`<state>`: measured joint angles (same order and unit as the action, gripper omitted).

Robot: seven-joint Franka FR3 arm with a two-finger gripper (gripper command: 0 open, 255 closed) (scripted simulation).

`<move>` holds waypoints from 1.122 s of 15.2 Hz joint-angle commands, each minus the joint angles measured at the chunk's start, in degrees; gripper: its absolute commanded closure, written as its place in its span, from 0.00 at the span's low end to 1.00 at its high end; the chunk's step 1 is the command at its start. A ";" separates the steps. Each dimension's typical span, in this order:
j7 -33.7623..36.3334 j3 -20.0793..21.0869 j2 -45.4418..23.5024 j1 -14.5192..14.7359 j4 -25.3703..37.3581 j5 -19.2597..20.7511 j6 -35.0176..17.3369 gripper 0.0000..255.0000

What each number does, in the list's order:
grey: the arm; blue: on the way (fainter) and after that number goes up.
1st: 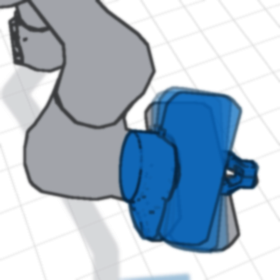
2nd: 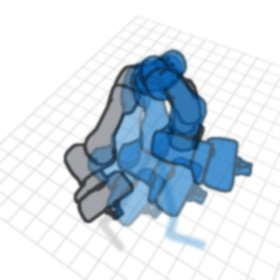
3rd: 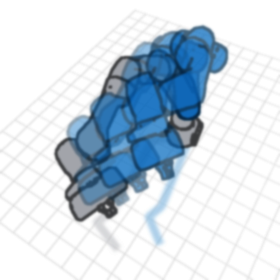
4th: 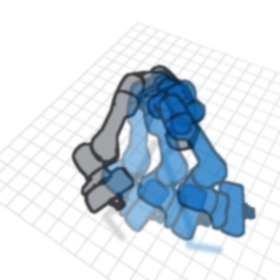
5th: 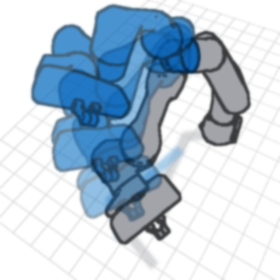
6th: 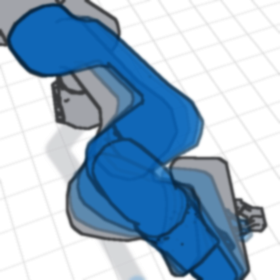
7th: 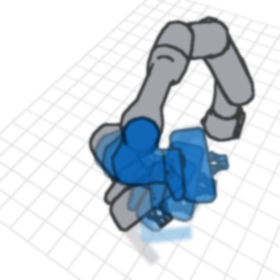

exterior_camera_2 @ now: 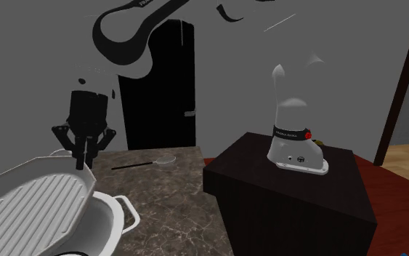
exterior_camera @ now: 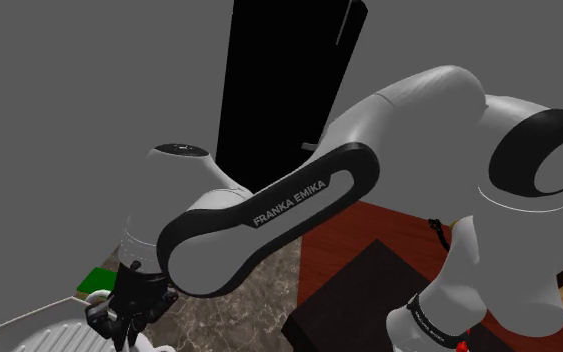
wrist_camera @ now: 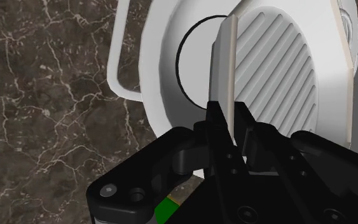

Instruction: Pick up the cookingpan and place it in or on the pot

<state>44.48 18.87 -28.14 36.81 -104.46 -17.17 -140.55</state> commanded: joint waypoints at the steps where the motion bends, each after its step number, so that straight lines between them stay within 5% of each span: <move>1: -0.36 -0.02 -0.99 0.10 -0.14 -0.02 -1.20 1.00; 17: -2.27 -0.21 -6.64 0.56 -0.37 -0.09 -6.77 1.00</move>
<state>42.19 18.55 -34.83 37.26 -105.00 -17.22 -147.10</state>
